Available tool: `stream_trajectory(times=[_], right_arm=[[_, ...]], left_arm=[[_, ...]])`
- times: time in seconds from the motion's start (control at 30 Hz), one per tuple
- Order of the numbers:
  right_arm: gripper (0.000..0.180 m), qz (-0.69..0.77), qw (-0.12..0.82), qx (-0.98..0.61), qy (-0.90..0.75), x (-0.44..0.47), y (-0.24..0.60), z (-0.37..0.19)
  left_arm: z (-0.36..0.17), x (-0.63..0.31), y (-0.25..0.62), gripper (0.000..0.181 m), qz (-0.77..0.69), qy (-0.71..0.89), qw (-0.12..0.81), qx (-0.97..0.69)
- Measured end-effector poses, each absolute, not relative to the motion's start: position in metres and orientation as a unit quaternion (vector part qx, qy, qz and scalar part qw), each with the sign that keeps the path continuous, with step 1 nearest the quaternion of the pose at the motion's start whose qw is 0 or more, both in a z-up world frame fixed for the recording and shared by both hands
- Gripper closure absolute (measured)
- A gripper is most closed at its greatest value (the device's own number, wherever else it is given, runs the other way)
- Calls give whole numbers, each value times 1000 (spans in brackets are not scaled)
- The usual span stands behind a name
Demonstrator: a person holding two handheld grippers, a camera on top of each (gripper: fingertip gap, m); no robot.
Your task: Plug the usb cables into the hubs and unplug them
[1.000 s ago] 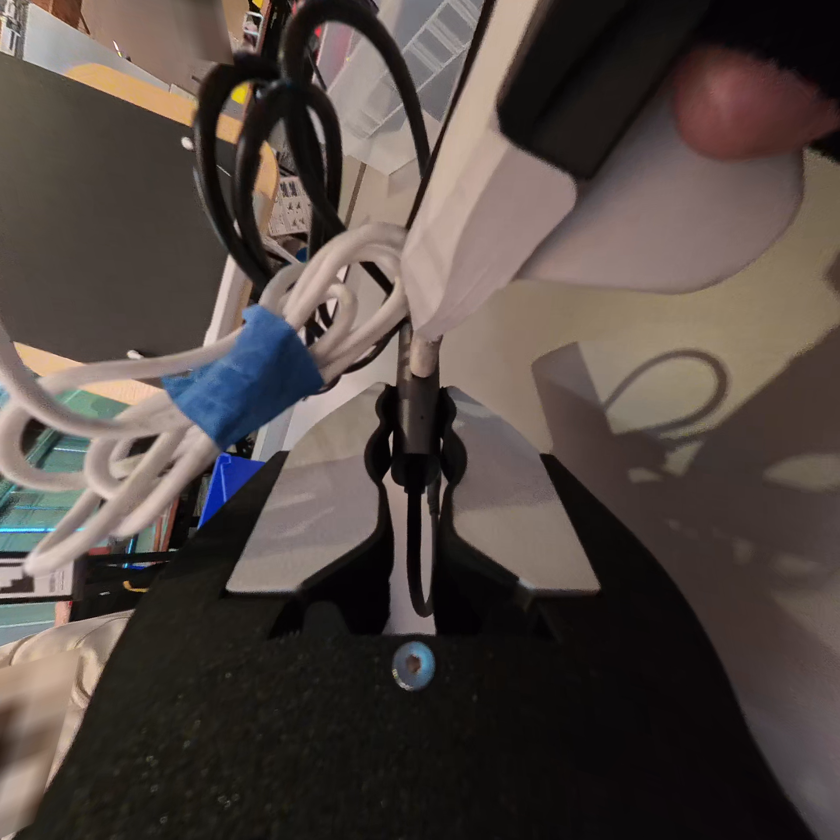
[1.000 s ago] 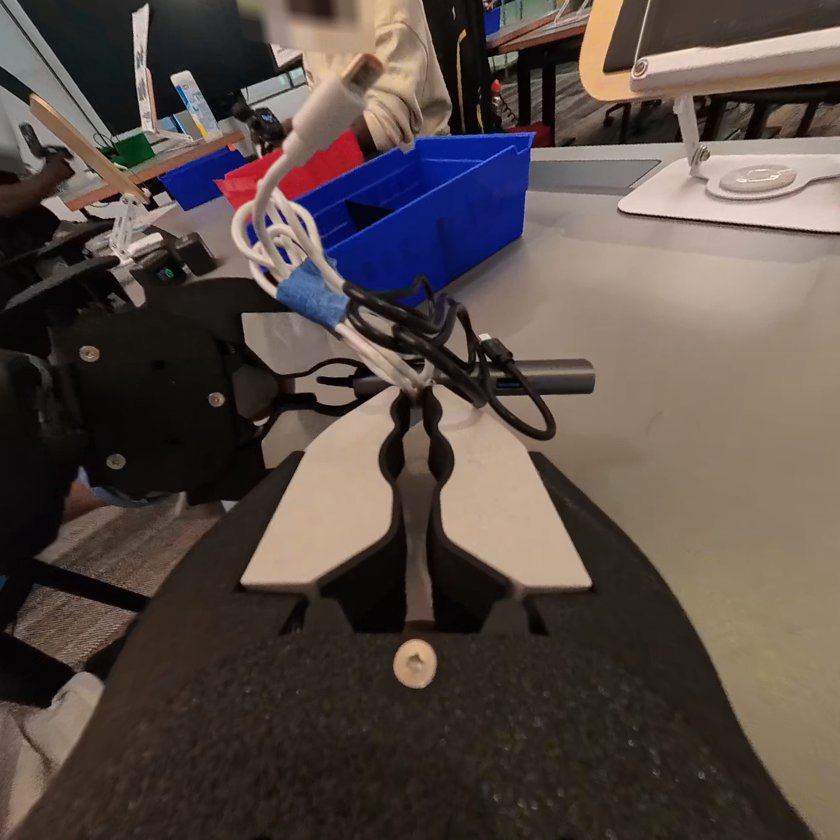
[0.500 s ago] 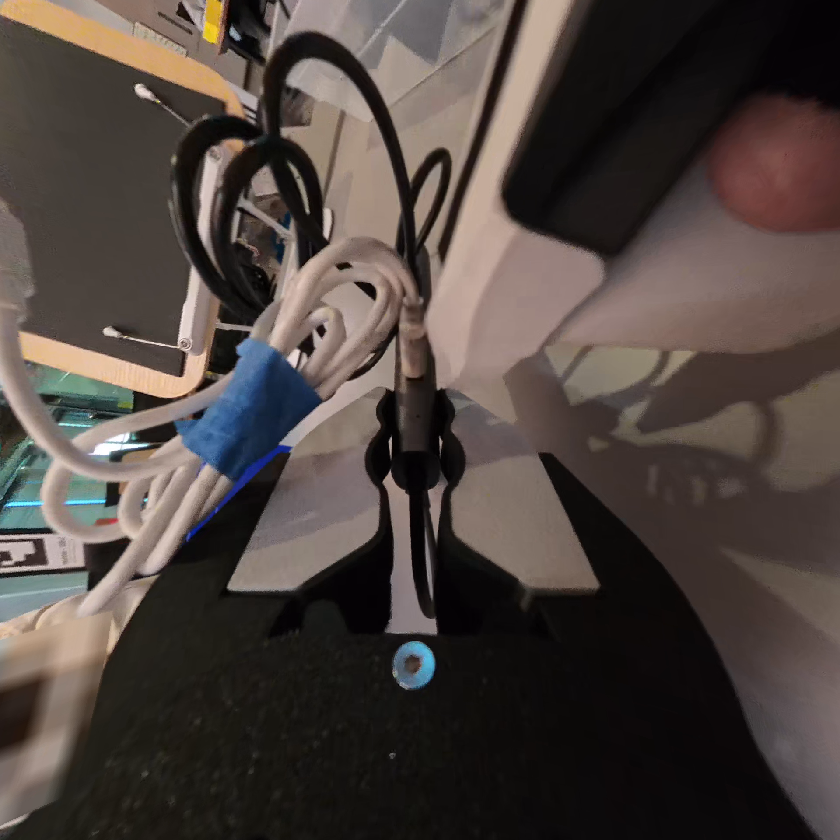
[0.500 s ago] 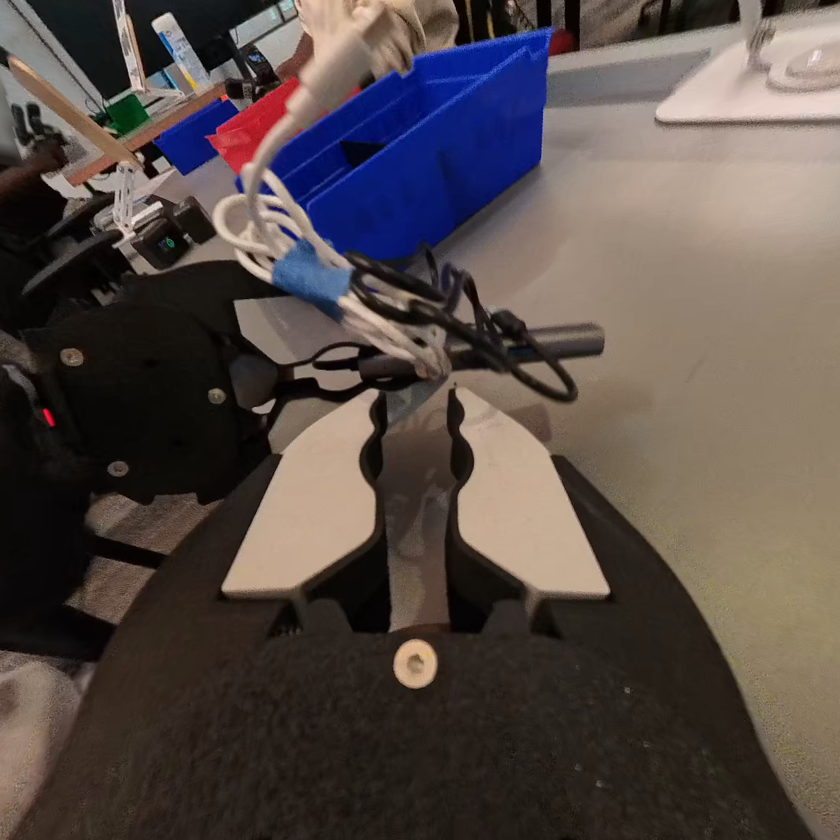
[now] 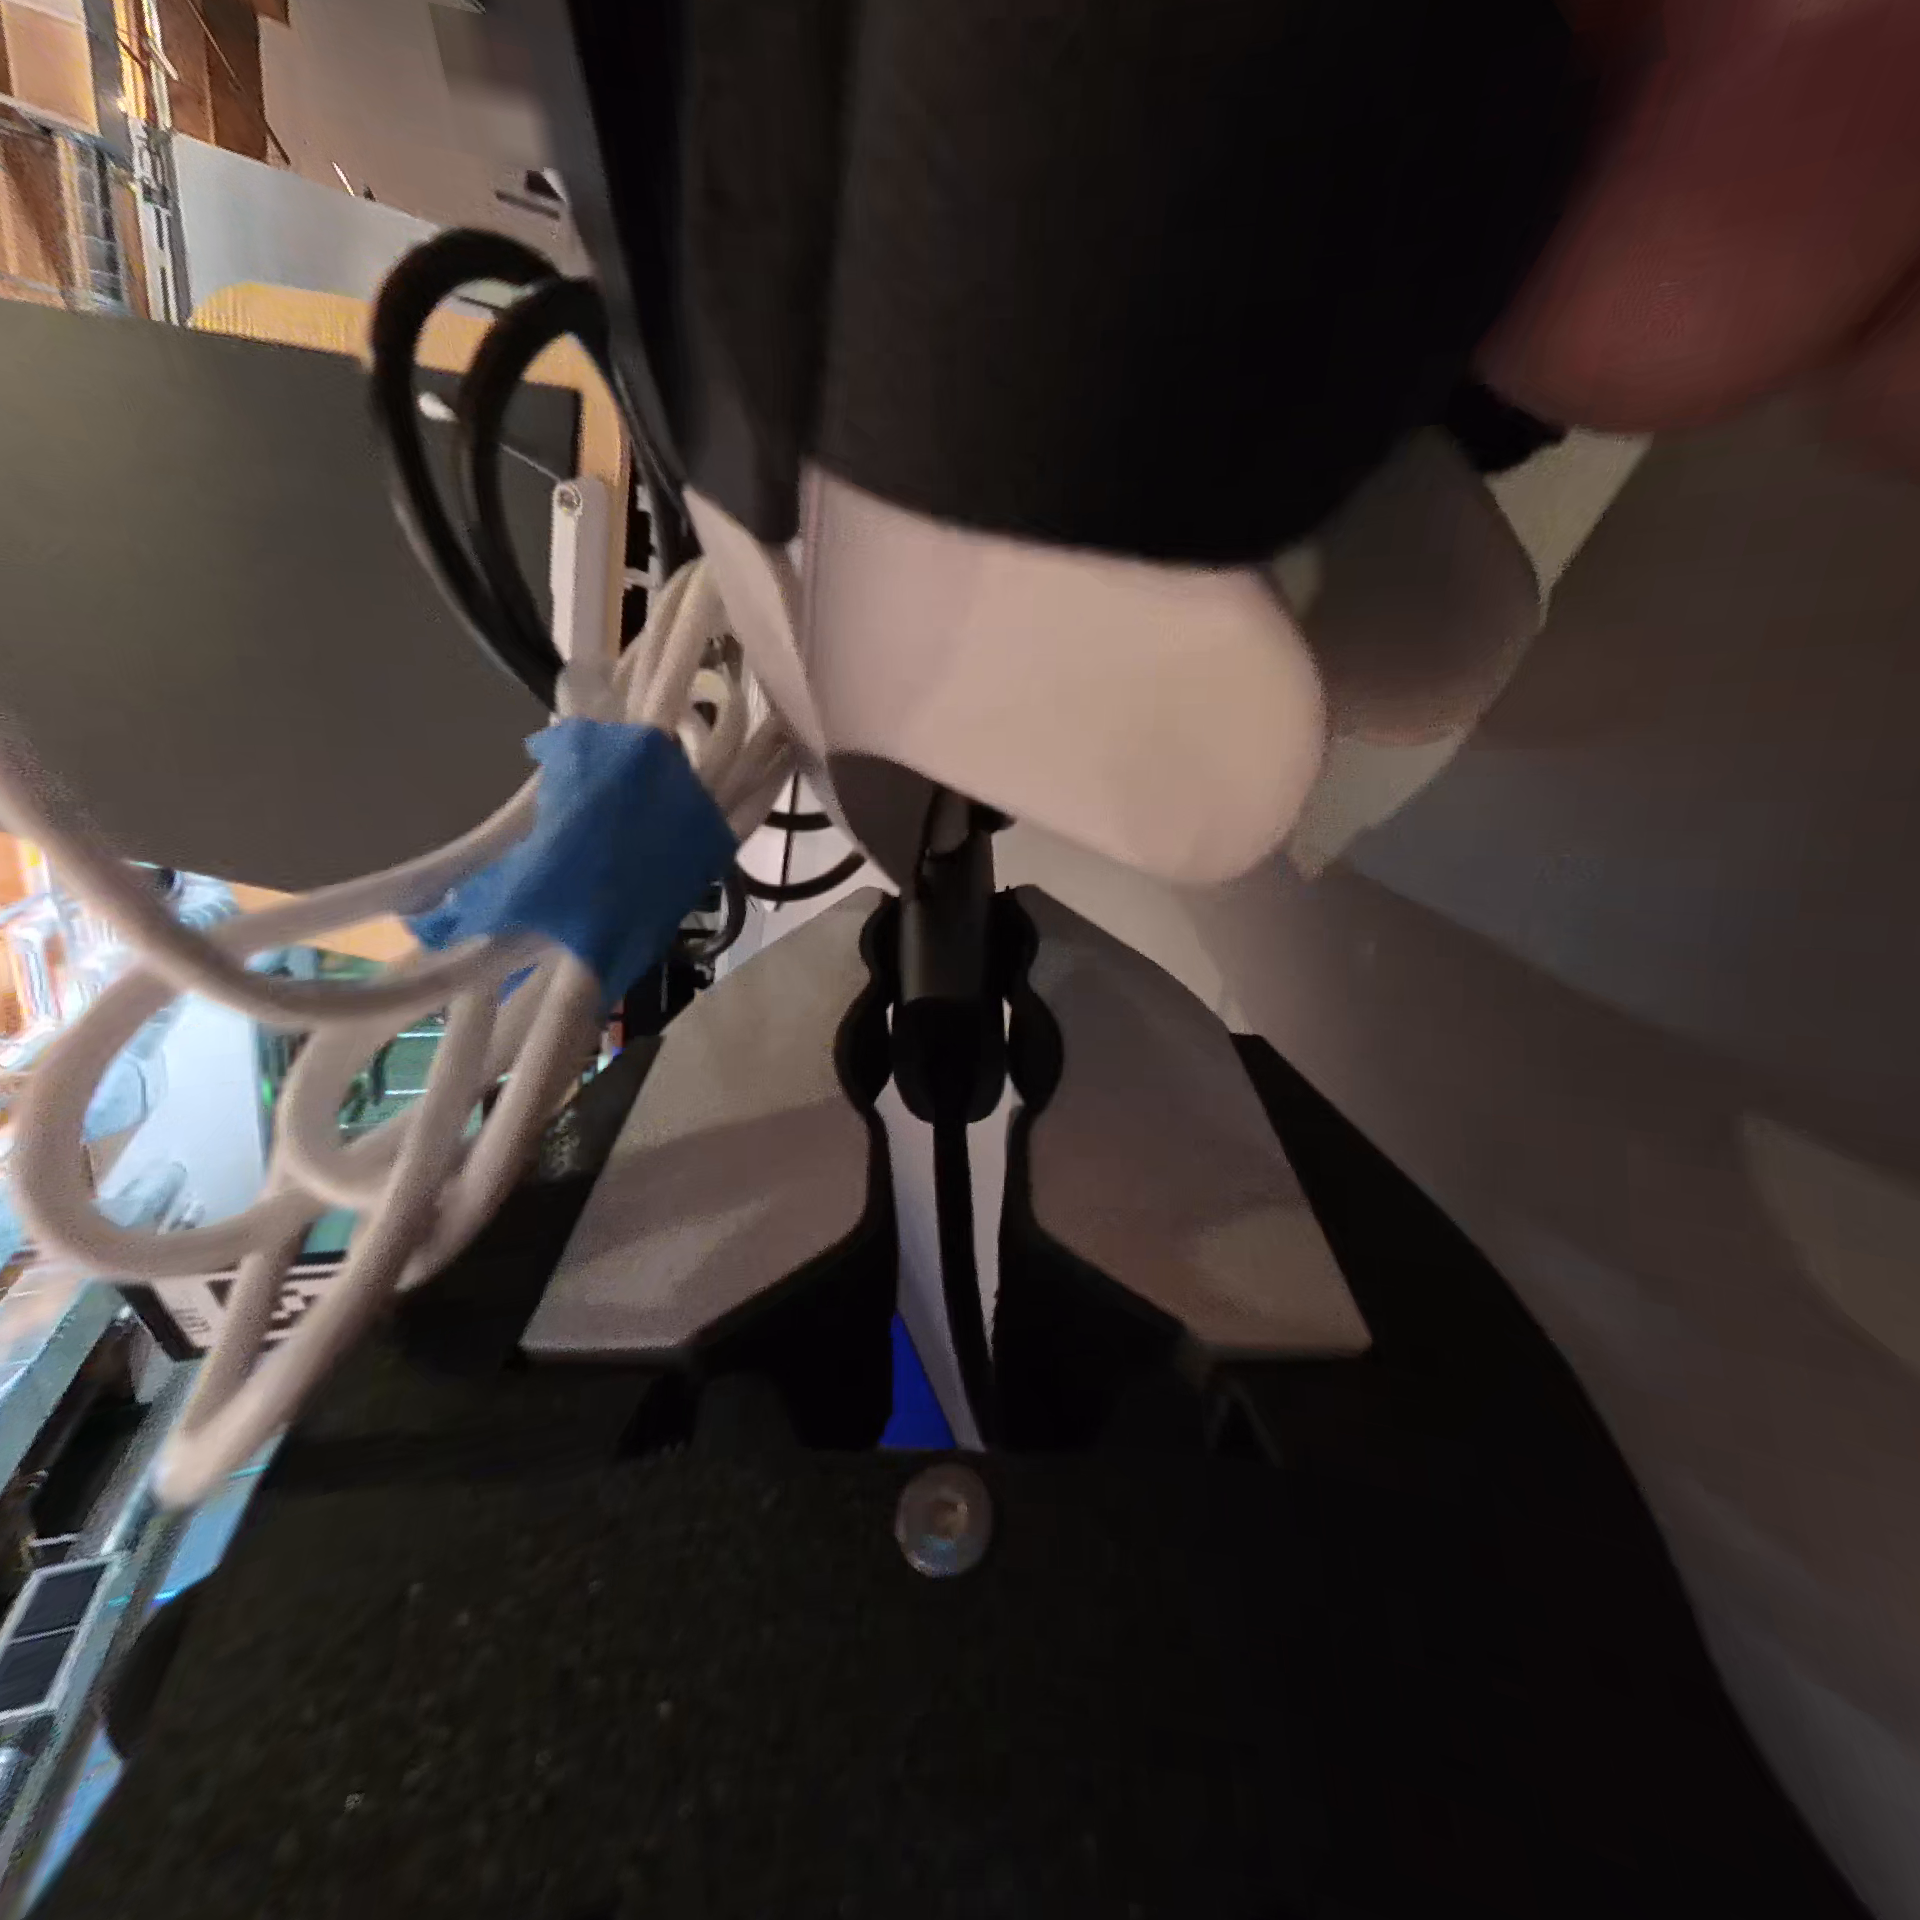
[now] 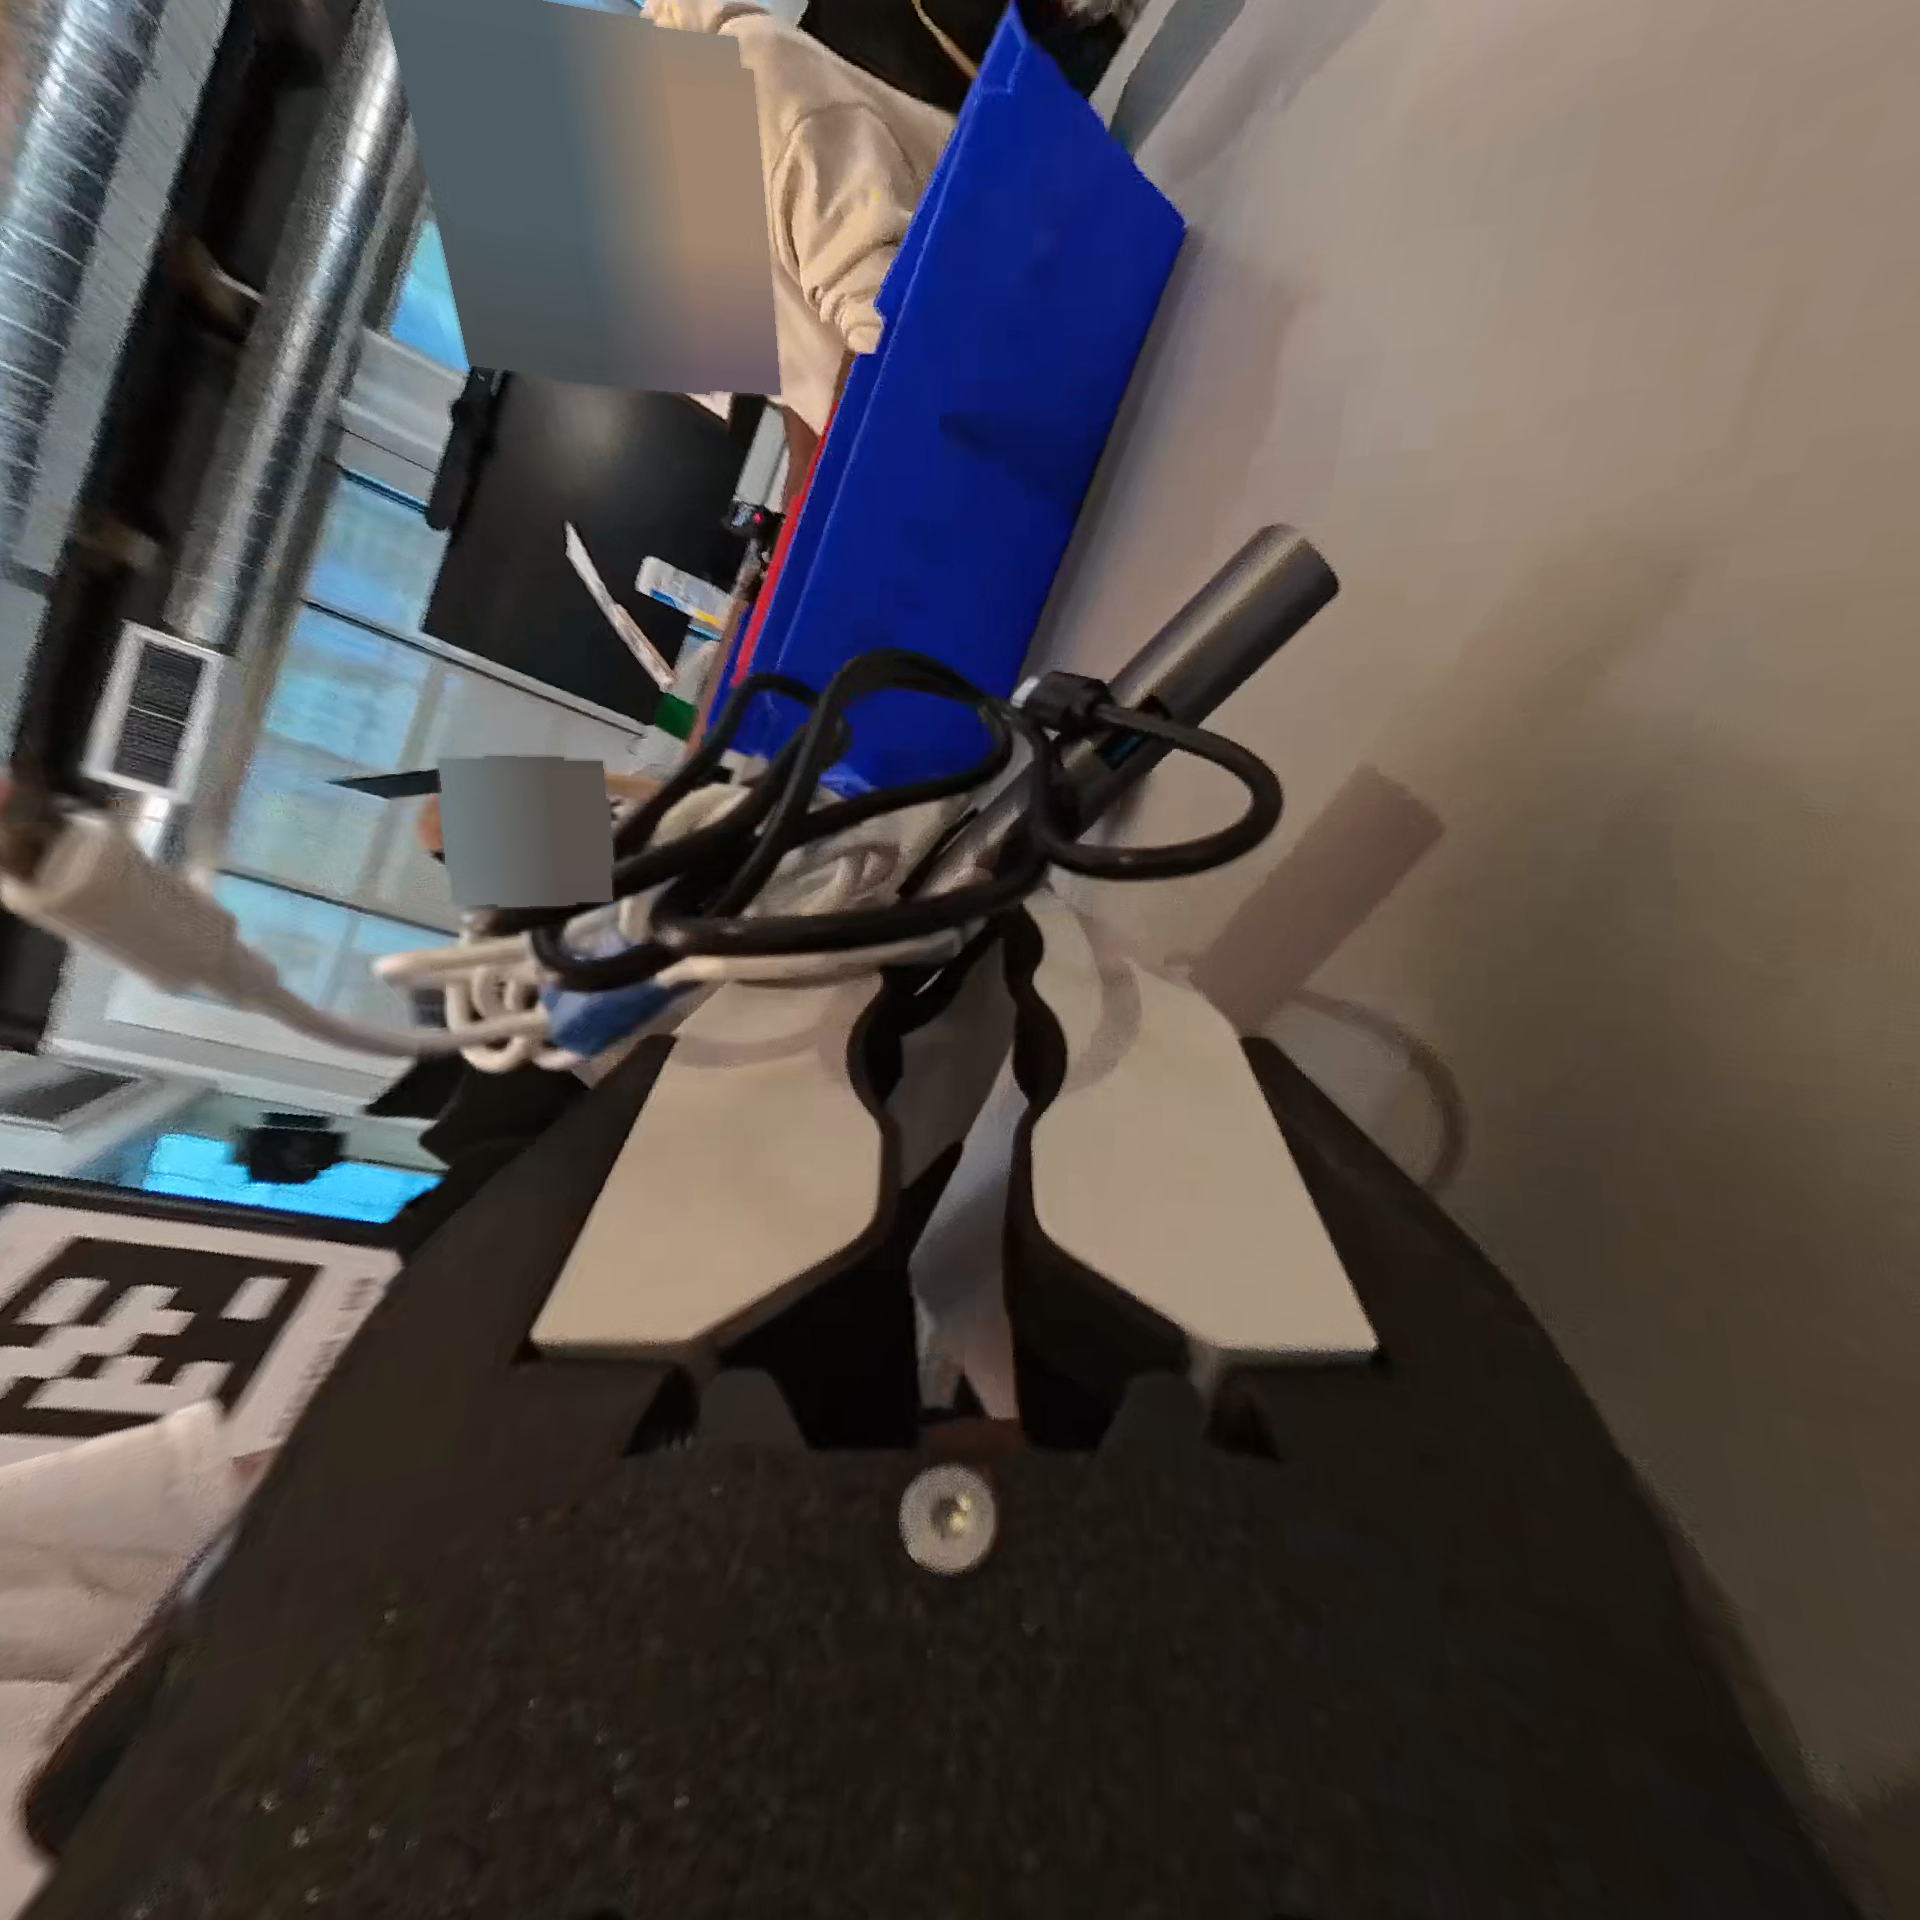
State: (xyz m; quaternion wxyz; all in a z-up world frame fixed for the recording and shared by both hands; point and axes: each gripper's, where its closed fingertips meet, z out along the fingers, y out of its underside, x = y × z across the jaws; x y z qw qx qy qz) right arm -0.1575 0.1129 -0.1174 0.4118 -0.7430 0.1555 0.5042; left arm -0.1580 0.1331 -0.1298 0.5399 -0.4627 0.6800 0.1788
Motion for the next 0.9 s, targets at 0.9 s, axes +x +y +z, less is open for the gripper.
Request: stream_trajectory(times=[0.9], right_arm=[[166, 224, 548, -791, -155, -161, 103, -102]], left_arm=[[-138, -174, 134, 164, -112, 638, 445, -619]])
